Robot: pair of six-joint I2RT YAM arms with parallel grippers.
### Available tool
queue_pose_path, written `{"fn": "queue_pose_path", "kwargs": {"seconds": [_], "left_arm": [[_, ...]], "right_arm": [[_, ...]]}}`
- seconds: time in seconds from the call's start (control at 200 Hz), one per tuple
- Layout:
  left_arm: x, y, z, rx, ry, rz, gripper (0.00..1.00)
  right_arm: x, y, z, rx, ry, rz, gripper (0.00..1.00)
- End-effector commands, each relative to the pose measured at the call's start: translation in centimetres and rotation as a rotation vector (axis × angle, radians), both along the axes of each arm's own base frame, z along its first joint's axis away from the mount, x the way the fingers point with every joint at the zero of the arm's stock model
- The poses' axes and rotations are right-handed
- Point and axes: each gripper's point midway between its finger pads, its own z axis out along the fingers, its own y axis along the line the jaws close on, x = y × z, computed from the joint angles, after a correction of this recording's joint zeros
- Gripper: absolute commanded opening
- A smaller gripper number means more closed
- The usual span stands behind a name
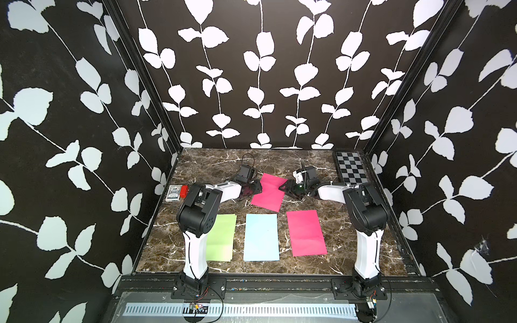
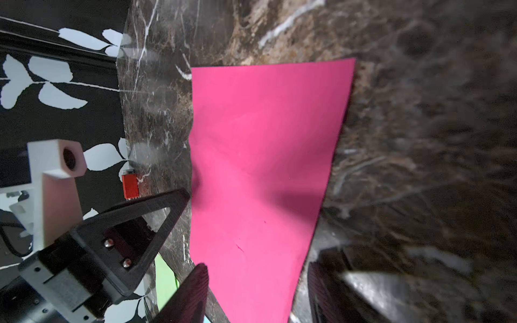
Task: Sort the scattered colored papers by color
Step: Pick up the colored paper from the center of the board.
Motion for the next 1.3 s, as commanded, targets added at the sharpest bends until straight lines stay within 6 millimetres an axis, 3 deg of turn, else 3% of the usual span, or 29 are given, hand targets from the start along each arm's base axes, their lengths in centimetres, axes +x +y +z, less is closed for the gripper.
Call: {"fn": "queue_pose_path", "kwargs": {"seconds": [0.0,0.315,0.8,1.295], "left_arm": [[-0.1,0.5,-0.2,-0.01,0.005,0.012,0.41],[-0.3,0.4,-0.7,-0.022,0.018,0.011,0.41],[-0.4,0.3,-1.0,-0.027,0.029,0.01,0.41],[-0.5,0.5,-1.6,-0.024,0.045,0.012,0.41]], "right_arm": [[-0.1,-1.0,-0.8,0.002,0.05,-0.078,0.57],[-0.5,-0.7,-2.0,0.028,0.103,-0.081,0.57],[-0.1,0.2,-2.0,0.12,0.122,-0.1,0.57],[1.8,2.1,1.1,0.373,0.01,-0.118,0.57]]}}
